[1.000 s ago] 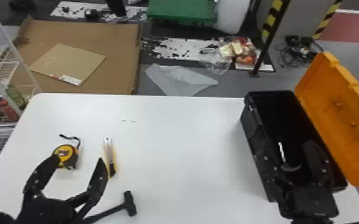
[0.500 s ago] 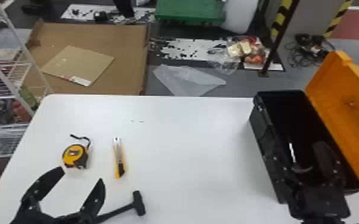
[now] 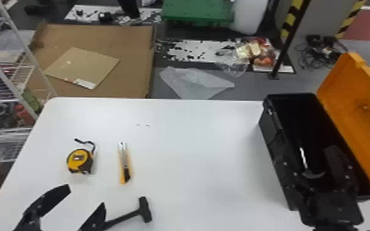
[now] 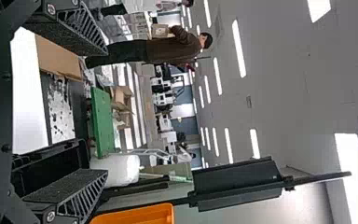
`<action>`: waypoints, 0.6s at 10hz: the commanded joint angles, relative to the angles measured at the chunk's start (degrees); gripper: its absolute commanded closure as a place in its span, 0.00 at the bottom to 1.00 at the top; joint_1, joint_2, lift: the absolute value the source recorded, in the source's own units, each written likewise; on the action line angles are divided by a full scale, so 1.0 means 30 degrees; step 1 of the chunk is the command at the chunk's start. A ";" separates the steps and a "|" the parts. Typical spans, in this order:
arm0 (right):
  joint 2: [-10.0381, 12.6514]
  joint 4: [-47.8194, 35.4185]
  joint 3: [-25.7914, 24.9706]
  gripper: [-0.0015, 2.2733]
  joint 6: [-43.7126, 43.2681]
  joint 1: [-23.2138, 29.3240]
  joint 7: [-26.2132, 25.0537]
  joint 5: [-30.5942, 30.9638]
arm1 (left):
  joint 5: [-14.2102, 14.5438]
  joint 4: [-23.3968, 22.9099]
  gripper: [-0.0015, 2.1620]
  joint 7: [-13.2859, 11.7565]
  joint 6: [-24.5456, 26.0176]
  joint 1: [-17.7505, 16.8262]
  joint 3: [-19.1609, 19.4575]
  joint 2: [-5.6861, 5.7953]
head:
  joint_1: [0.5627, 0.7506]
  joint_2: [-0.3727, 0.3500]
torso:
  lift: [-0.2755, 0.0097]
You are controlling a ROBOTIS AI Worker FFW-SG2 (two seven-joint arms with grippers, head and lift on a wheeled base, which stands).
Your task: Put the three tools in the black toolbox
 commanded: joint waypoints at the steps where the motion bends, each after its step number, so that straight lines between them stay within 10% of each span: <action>1: -0.0027 0.0097 0.0008 0.05 0.0074 -0.0056 0.0000 -0.0087 | 0.0142 0.0018 0.04 -0.0930 0.0009 0.0259 0.0607 -0.0013 | 0.70 0.49 | 0.77; 6: 0.0003 0.0155 0.0008 0.05 0.0192 -0.0086 0.0029 -0.0175 | 0.0142 0.1600 0.05 -0.4475 0.1591 -0.0561 0.2628 -0.0189 | 0.70 0.54 | 0.77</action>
